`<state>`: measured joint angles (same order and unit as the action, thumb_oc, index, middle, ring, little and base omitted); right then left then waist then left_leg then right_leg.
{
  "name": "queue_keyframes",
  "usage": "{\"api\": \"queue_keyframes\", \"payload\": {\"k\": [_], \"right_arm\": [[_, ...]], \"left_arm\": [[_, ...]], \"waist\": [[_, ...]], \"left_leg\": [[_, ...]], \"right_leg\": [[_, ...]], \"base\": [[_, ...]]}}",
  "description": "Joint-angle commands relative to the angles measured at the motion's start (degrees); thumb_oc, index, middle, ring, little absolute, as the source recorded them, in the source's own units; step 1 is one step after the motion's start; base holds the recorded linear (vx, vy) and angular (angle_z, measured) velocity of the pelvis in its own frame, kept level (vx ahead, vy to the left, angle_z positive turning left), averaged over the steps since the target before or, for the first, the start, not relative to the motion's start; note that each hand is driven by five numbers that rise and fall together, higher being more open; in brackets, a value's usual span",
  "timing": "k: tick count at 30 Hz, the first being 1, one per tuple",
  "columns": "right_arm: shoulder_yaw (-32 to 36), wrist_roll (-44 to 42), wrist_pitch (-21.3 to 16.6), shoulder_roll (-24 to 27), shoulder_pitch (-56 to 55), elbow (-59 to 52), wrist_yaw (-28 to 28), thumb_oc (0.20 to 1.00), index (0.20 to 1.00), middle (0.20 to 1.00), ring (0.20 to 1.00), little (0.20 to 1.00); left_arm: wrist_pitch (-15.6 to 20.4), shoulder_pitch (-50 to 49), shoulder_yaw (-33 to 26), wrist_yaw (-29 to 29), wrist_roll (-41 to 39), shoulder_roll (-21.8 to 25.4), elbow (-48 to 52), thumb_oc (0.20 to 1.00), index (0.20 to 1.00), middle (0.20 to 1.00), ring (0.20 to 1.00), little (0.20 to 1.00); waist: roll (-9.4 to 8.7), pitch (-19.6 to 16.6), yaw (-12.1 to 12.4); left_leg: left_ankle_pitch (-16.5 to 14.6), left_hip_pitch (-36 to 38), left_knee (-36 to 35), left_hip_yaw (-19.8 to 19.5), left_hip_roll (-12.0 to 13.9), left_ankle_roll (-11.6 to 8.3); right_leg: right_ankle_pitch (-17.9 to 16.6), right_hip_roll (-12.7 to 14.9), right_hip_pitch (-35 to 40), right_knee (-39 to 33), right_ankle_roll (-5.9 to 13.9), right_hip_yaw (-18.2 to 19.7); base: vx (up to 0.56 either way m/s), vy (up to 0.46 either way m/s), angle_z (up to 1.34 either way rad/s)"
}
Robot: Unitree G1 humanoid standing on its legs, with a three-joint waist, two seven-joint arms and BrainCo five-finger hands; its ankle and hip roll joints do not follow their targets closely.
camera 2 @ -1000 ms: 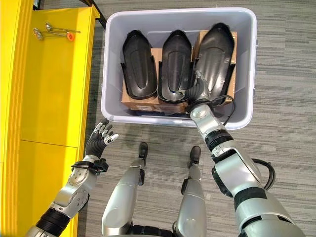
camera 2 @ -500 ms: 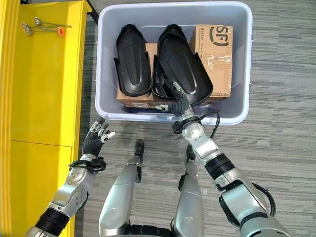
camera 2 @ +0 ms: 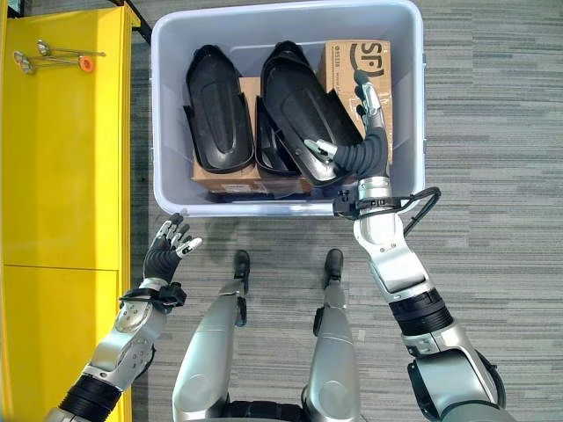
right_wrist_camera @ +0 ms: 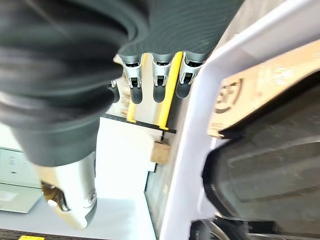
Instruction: Move parts from the plastic box to the shelf.
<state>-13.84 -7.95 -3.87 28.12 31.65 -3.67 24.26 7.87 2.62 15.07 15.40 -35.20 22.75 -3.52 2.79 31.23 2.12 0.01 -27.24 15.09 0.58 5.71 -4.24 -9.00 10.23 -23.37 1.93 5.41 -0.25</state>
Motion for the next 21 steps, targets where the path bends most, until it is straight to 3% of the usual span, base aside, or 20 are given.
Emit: {"api": "queue_keyframes", "payload": {"k": [1,5,12,21], "right_arm": [[3.3,1.2,-5.0,1.3,1.6,-7.9,1.8,1.000,1.000,1.000,1.000,1.000],[3.3,4.9,-4.7,1.3,3.5,-8.0,4.0,1.000,1.000,1.000,1.000,1.000],[2.7,12.9,-1.0,3.5,9.3,-2.8,7.7,1.000,1.000,1.000,1.000,1.000],[-0.6,17.8,3.8,9.3,21.2,13.1,10.1,1.000,1.000,1.000,1.000,1.000]], "left_arm": [[1.6,-4.7,-1.9,0.8,0.8,0.3,5.8,1.000,1.000,1.000,1.000,1.000],[1.9,-4.7,-2.0,1.1,1.0,0.6,6.1,1.000,1.000,1.000,1.000,1.000],[2.4,-4.4,-1.4,0.8,1.4,1.1,6.4,1.000,1.000,1.000,1.000,1.000],[3.5,-3.9,-0.4,-0.1,0.8,1.6,5.9,1.000,1.000,1.000,1.000,1.000]], "waist": [[-0.61,-1.4,-1.1],[-0.57,-1.5,-1.0],[-0.39,-1.5,-0.5],[-0.06,-1.4,1.1]], "left_leg": [[1.2,1.4,-1.4,1.6,1.5,0.14],[1.6,1.6,-1.7,1.6,1.6,0.15],[1.0,1.3,-1.1,1.3,1.6,0.20],[1.0,0.9,-1.0,0.8,1.2,0.23]], "right_leg": [[8.9,6.4,1.7,11.5,2.56,-0.7],[8.6,6.3,1.7,11.3,2.57,-0.7],[9.3,6.2,1.7,12.1,2.47,-0.8],[9.5,6.2,1.3,12.7,2.41,-1.0]], "base": [[0.00,-0.011,-0.08],[0.00,-0.003,-0.01],[0.00,0.000,0.00],[0.00,0.000,0.00]]}}
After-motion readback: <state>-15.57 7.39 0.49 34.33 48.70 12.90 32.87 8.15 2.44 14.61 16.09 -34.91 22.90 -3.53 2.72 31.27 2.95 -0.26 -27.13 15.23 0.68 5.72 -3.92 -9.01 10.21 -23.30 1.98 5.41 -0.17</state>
